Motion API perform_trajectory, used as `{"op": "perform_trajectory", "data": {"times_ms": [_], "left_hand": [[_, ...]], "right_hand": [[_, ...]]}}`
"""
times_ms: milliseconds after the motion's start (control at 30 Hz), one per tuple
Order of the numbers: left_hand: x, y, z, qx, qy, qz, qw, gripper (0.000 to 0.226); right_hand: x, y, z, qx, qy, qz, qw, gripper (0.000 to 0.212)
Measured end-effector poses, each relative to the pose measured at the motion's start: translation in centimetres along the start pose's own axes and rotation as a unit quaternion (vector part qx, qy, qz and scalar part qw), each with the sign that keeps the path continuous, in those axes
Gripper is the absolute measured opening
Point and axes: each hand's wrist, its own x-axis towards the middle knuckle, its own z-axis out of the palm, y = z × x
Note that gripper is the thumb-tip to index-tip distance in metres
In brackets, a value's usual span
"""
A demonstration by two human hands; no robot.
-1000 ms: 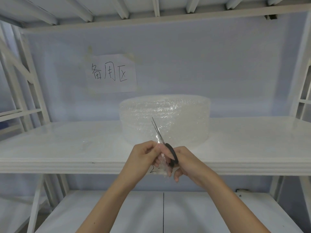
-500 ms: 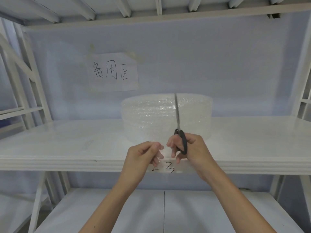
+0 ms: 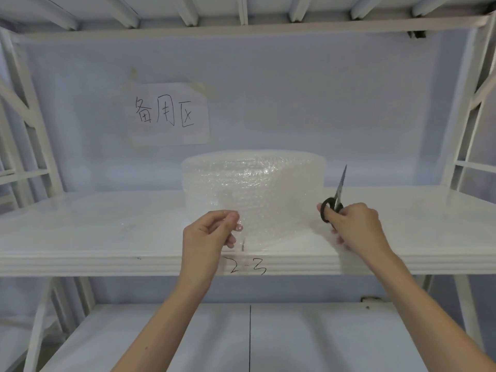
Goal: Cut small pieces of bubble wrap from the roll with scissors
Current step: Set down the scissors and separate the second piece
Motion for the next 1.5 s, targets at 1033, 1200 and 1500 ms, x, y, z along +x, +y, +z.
{"op": "perform_trajectory", "data": {"times_ms": [1033,1200,1500], "left_hand": [[0.3,0.9,-2.2,-0.009,-0.002,-0.013,1.000,0.009],[0.4,1.3,-3.2,0.007,0.004,0.026,1.000,0.018],[0.0,1.1,-4.3,0.040,-0.079,0.038,0.995,0.033]], "right_hand": [[-7.5,-9.5,7.2,0.173,-0.226,-0.161,0.945,0.008],[-7.3,-9.5,8.1,0.216,-0.257,-0.096,0.937,0.009],[-7.3,-9.7,8.7,0.300,-0.281,-0.061,0.909,0.012]]}}
